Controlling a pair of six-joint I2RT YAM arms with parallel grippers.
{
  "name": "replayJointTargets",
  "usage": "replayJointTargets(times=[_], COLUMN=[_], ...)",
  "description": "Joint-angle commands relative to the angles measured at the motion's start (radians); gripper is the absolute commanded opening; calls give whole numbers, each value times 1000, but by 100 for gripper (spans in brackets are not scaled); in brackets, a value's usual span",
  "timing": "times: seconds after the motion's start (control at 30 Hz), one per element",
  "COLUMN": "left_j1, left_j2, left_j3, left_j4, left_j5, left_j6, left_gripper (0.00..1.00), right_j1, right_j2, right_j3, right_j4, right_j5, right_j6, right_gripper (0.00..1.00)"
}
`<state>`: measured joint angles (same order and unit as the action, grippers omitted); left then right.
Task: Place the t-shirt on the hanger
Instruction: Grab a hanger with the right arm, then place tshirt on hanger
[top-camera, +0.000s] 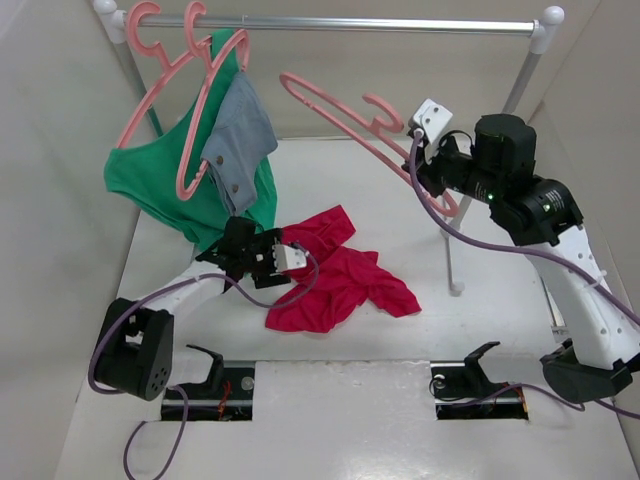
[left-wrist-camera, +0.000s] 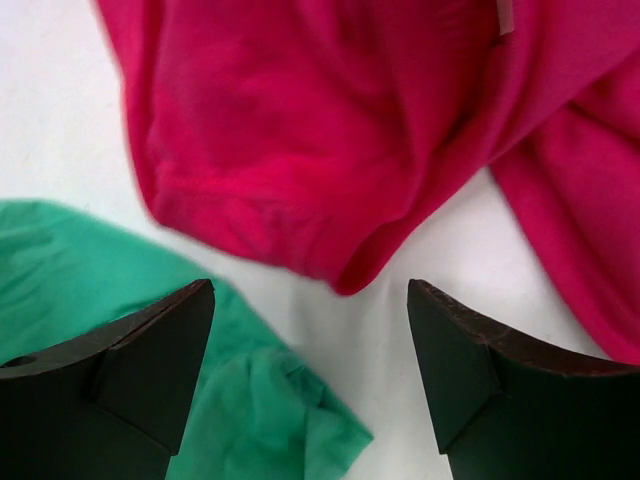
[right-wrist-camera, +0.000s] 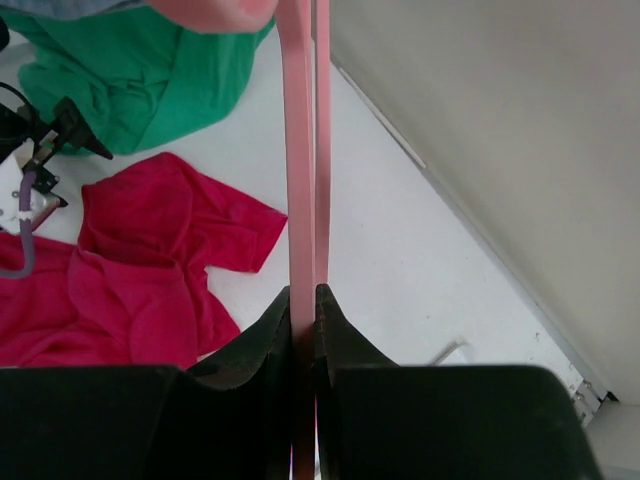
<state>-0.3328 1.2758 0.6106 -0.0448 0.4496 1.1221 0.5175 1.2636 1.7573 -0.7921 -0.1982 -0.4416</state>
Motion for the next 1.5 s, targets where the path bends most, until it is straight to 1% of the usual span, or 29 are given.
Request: replayJointTargets(times=[0.0,0.1,0.13,0.2,0.23,0.27,0.37,0.43,0.47,0.5,0.53,0.57,0.63,0.7,0.87,0.9,0.93,1.0,1.03,1.13,1.17,1.2,1.3,1.37,1.4,1.47], left_j1=[-31,-31,-31,-31,-31,-31,-51,-51,-51,-51,-51,-51,-51,-51,-51,-51,-51,-51,-60,-60,-72,-72,-94,-103,-113,-124], left_j2=[25,49,50,60,71,80,89,89,89,89,89,77,66,66,66,57,57,57,57,57,57,57,66,66,76,76], left_j3=[23,32,32,32,32,44,44,44,44,44,44,44,54,80,135,159,173,222,241,297,308,317,356,374,386,396], left_j4=[-11,12,25,36,36,36,36,25,25,14,14,14,5,-15,-14,-13,-13,-23,-48,-114,-128,-141,-197,-240,-240,-253], left_j5=[-3,-17,-26,-26,-26,-26,-15,-6,6,6,17,17,17,17,26,-4,-21,-75,-87,-107,-117,-117,-143,-157,-187,-196], left_j6=[55,54,54,45,45,32,31,21,21,7,-4,-16,-76,-93,-273,-359,-399,-476,-532,-602,-634,-651,-693,-703,-714,-714], left_gripper=[74,70,70,66,63,54,46,20,20,16,6,1,0,0,0,0,0,0,0,0,0,0,0,0,0,0], right_j1=[-14,-23,-24,-36,-45,-45,-45,-54,-54,-54,-54,-54,-54,-54,-54,-54,-44,-27,-1,55,103,127,225,284,349,404], right_j2=[-49,-58,-58,-69,-69,-69,-69,-60,-59,-59,-50,-50,-62,-78,-151,-162,-185,-214,-234,-326,-373,-395,-463,-472,-472,-458], right_j3=[-21,-33,-44,-58,-73,-87,-117,-130,-140,-140,-151,-151,-197,-225,-324,-337,-363,-396,-418,-528,-582,-607,-697,-734,-755,-756], right_j4=[120,120,120,129,129,140,152,152,152,139,130,120,97,97,79,59,9,-39,-58,-81,-81,-81,-40,-15,-6,-6], right_j5=[-37,-46,-46,-56,-66,-66,-75,-84,-84,-84,-75,-75,-64,-53,-23,2,20,78,94,105,114,114,68,57,75,100], right_j6=[-3,-3,-3,6,6,15,24,24,24,24,24,24,33,44,95,112,112,155,173,265,292,349,444,492,526,547], right_gripper=[0,0,0,0,0,0,0,0,0,0,0,0,0,0,0,0,0,0,0,0,0,0,0,0,0,0])
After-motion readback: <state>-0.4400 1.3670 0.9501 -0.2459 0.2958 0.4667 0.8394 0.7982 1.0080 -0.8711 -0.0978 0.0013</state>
